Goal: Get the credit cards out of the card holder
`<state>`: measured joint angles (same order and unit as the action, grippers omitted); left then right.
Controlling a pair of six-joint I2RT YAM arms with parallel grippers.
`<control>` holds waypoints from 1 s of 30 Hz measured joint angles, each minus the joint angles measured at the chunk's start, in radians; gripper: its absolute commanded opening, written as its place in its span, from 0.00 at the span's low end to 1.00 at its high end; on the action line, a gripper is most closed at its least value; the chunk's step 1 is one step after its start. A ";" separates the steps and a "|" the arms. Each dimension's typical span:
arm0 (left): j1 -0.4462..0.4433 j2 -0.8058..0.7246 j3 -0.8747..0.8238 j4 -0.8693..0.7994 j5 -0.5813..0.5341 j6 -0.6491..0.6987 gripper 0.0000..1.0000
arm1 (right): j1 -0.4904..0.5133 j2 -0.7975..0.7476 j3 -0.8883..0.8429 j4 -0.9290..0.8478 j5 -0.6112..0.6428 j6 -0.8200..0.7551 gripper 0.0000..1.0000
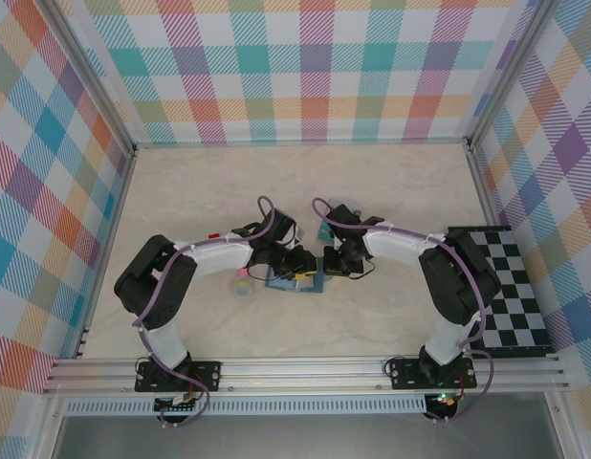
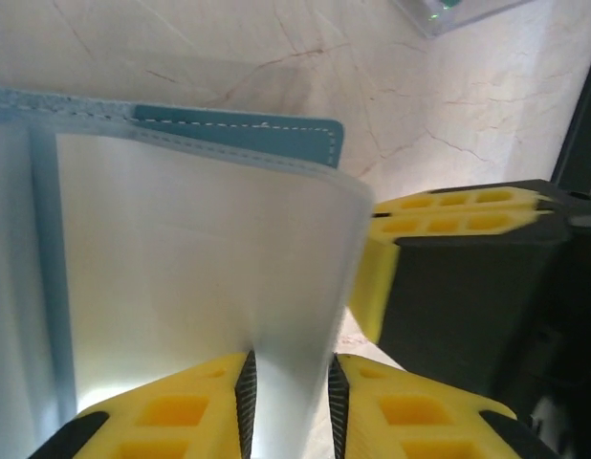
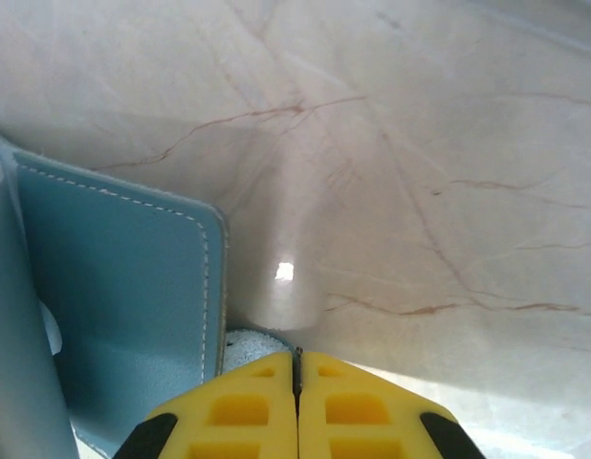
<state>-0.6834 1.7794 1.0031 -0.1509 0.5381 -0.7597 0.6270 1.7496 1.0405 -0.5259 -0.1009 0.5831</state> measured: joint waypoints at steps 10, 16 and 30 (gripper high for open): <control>-0.003 0.063 0.011 0.003 -0.008 -0.010 0.19 | -0.005 -0.099 0.002 -0.034 0.067 0.014 0.34; -0.003 0.079 0.017 0.001 -0.016 -0.010 0.23 | 0.003 -0.166 0.002 -0.017 0.026 0.010 0.35; -0.003 0.087 0.026 0.000 -0.031 -0.026 0.20 | 0.111 -0.148 -0.085 0.060 -0.023 0.066 0.21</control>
<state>-0.6868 1.8668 1.0290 -0.1505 0.5076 -0.7853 0.7376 1.6016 0.9554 -0.4660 -0.1234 0.6487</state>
